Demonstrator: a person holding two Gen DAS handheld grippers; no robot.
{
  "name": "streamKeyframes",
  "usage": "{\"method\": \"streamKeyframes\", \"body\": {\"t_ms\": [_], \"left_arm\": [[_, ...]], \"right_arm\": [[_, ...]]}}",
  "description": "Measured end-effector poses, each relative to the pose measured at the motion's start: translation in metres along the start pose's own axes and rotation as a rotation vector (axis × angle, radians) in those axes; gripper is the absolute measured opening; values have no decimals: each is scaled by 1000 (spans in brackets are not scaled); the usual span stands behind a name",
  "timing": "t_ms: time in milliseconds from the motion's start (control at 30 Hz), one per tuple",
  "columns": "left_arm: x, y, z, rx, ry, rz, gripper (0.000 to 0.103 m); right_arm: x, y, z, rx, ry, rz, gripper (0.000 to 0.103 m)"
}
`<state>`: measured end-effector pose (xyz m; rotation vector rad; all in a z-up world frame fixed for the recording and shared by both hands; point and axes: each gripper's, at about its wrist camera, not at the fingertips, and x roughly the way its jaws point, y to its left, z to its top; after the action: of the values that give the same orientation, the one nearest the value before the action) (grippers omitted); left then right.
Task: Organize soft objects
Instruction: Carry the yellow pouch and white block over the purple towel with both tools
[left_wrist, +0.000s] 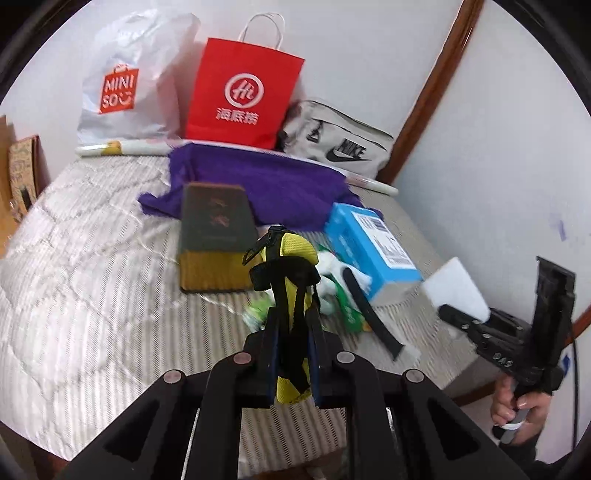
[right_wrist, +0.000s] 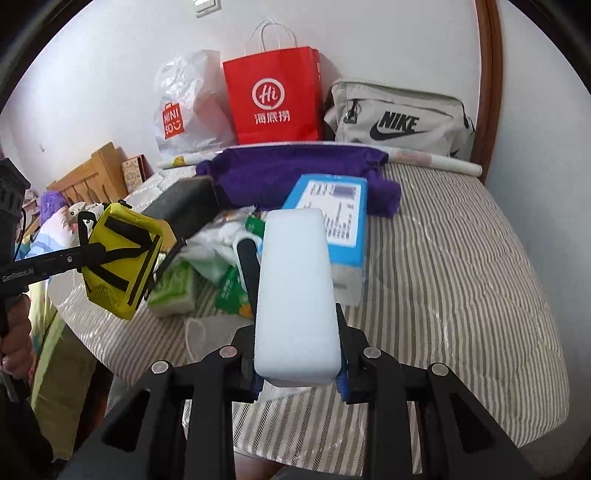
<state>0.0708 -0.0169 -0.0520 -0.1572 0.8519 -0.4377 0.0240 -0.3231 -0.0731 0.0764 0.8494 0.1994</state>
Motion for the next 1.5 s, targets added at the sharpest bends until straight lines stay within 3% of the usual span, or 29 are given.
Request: {"method": "streamKeyframes", "body": {"t_ms": [233, 567, 1000, 1500], "left_arm": [[0, 24, 24, -20, -15, 90, 13], [10, 45, 64, -50, -32, 114, 13], [49, 57, 126, -41, -2, 180, 13], [120, 65, 186, -15, 64, 182, 13]], "right_arm": [[5, -2, 28, -4, -9, 0, 29], [33, -11, 70, -10, -4, -15, 29], [76, -26, 129, -20, 1, -40, 29], [140, -55, 181, 15, 27, -51, 30]]}}
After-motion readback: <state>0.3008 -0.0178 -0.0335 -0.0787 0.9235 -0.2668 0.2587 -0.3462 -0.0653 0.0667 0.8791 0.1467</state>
